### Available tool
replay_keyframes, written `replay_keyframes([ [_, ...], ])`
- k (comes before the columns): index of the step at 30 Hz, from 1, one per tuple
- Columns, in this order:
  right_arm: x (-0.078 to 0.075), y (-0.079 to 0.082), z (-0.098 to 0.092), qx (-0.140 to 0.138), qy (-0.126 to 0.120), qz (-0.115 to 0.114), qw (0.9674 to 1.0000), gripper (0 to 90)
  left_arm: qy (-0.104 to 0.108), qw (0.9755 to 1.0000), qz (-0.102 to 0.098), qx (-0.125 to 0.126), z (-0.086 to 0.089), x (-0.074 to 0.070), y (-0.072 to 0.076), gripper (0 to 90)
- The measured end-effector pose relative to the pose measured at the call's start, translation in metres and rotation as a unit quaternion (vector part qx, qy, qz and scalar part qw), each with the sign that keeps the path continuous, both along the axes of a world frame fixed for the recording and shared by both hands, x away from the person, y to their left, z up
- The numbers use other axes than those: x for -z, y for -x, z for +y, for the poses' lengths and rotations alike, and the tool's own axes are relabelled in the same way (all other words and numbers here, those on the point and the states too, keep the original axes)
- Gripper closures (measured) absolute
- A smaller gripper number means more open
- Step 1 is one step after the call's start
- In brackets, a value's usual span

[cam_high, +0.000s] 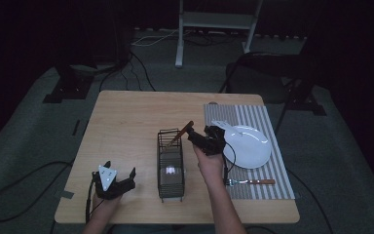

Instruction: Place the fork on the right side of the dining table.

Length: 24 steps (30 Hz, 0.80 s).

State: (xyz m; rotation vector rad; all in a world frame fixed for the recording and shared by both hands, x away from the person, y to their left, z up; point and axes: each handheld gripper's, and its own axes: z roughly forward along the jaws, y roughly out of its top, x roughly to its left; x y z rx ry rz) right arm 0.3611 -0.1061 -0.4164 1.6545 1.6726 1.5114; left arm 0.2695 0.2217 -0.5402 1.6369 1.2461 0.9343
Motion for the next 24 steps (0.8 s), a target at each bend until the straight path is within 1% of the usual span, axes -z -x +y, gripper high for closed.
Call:
replay_keyframes([
  [1, 0.001, -0.002, 0.001, -0.002, -0.007, 0.003, 1.0000, 31.4, -0.002, 1.0000, -0.001, 0.000, 0.000, 0.000, 0.000, 5.0],
  [3, 0.002, -0.005, 0.004, -0.009, -0.027, 0.009, 0.9995, 35.5, -0.003, 1.0000, -0.001, 0.000, 0.000, 0.000, 0.000, 5.0],
  [4, 0.002, -0.006, 0.005, -0.011, -0.029, 0.011, 0.9995, 40.8, -0.003, 1.0000, -0.001, 0.000, 0.000, 0.000, 0.000, 5.0],
  [7, 0.003, -0.008, 0.011, -0.018, -0.028, 0.008, 0.9994, 49.3, -0.002, 1.0000, -0.002, 0.000, 0.000, 0.000, 0.000, 5.0],
  [8, 0.003, -0.008, 0.011, -0.018, -0.028, 0.008, 0.9994, 49.3, -0.002, 1.0000, -0.002, 0.000, 0.000, 0.000, 0.000, 5.0],
  [9, 0.004, -0.009, 0.014, -0.020, -0.029, 0.006, 0.9994, 54.8, -0.002, 1.0000, -0.002, 0.001, 0.000, 0.000, 0.000, 5.0],
  [10, 0.004, -0.009, 0.014, -0.020, -0.029, 0.006, 0.9994, 54.8, -0.002, 1.0000, -0.002, 0.001, 0.000, 0.000, 0.000, 5.0],
  [11, 0.004, -0.009, 0.016, -0.019, -0.023, -0.004, 0.9995, 61.0, -0.001, 1.0000, -0.001, 0.000, 0.000, 0.000, 0.000, 5.0],
  [12, 0.003, -0.008, 0.017, -0.017, -0.018, -0.008, 0.9997, 63.6, -0.001, 1.0000, -0.001, 0.000, 0.000, 0.000, 0.000, 5.0],
  [13, 0.003, -0.008, 0.017, -0.017, -0.018, -0.008, 0.9997, 63.6, -0.001, 1.0000, -0.001, 0.000, 0.000, 0.000, 0.000, 5.0],
  [15, 0.004, -0.008, 0.018, -0.018, -0.015, -0.014, 0.9996, 69.9, -0.002, 1.0000, -0.001, 0.001, 0.000, 0.000, 0.000, 5.0],
  [16, 0.005, -0.009, 0.019, -0.018, -0.014, -0.011, 0.9997, 72.3, -0.002, 1.0000, -0.001, 0.001, 0.000, 0.000, 0.000, 5.0],
  [19, 0.005, -0.009, 0.020, -0.017, -0.013, -0.014, 0.9997, 76.7, -0.001, 1.0000, -0.001, 0.001, 0.000, 0.000, 0.000, 5.0],
  [24, 0.004, -0.009, 0.020, -0.028, -0.033, -0.015, 0.9990, 79.1, -0.001, 1.0000, -0.001, 0.002, 0.000, 0.000, 0.000, 5.0],
])
